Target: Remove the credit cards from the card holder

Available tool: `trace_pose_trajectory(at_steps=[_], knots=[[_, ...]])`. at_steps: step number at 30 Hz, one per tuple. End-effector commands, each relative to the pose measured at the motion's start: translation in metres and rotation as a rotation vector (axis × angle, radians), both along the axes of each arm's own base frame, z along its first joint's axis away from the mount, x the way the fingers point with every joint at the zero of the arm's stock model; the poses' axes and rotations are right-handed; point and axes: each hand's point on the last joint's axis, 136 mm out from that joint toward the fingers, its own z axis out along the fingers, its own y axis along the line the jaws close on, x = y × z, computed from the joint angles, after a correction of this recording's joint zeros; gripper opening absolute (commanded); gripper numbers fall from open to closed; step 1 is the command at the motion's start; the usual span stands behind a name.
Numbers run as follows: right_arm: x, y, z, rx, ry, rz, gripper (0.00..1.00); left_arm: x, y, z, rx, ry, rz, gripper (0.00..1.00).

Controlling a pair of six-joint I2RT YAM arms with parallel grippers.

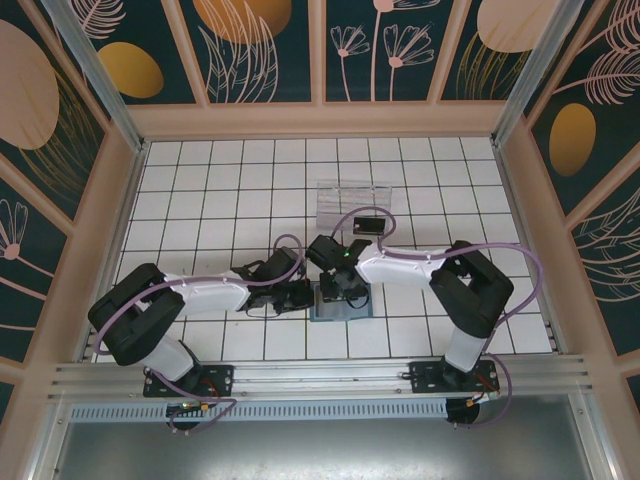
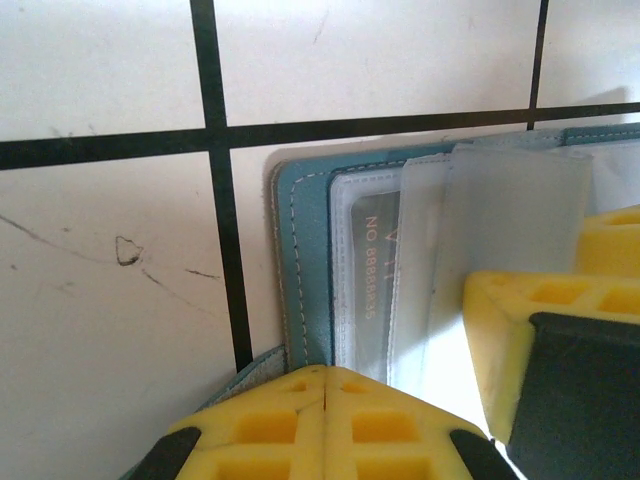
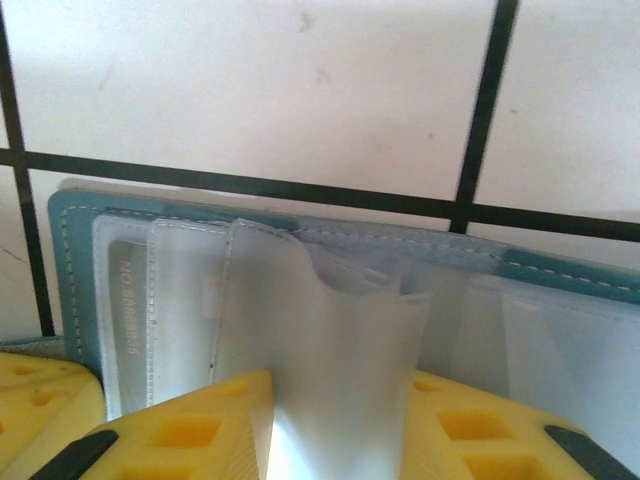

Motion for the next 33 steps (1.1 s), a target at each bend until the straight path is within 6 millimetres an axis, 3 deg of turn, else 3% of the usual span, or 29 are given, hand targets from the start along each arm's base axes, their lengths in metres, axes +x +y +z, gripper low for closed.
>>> trace_pose_trajectory(at_steps=[1, 10, 19, 22, 24, 28, 30, 33], knots=[[-0.001, -0.035, -0.007, -0.119, -0.023, -0.049, 0.34, -0.010, 0.020, -0.019, 0.114, 0.050, -0.004, 0.06], [0.000, -0.071, -0.002, -0.250, -0.082, -0.090, 0.41, -0.008, 0.020, -0.019, 0.139, 0.053, -0.013, 0.06], [0.018, -0.103, 0.039, -0.278, -0.213, -0.228, 0.42, -0.005, 0.019, -0.017, 0.146, 0.052, -0.011, 0.06], [0.024, -0.090, 0.052, -0.226, -0.229, -0.214, 0.42, -0.005, 0.018, -0.017, 0.146, 0.053, -0.012, 0.06], [0.027, -0.068, 0.057, -0.141, -0.213, -0.171, 0.41, -0.005, 0.019, -0.017, 0.146, 0.054, -0.011, 0.06], [0.023, 0.000, 0.068, 0.149, -0.163, -0.050, 0.37, -0.005, 0.018, -0.017, 0.143, 0.054, -0.010, 0.06], [0.016, 0.026, 0.066, 0.267, -0.112, -0.014, 0.35, -0.005, 0.018, -0.017, 0.143, 0.053, -0.012, 0.06], [0.012, 0.034, 0.047, 0.257, -0.044, -0.019, 0.34, -0.004, 0.018, -0.016, 0.142, 0.049, -0.012, 0.06]])
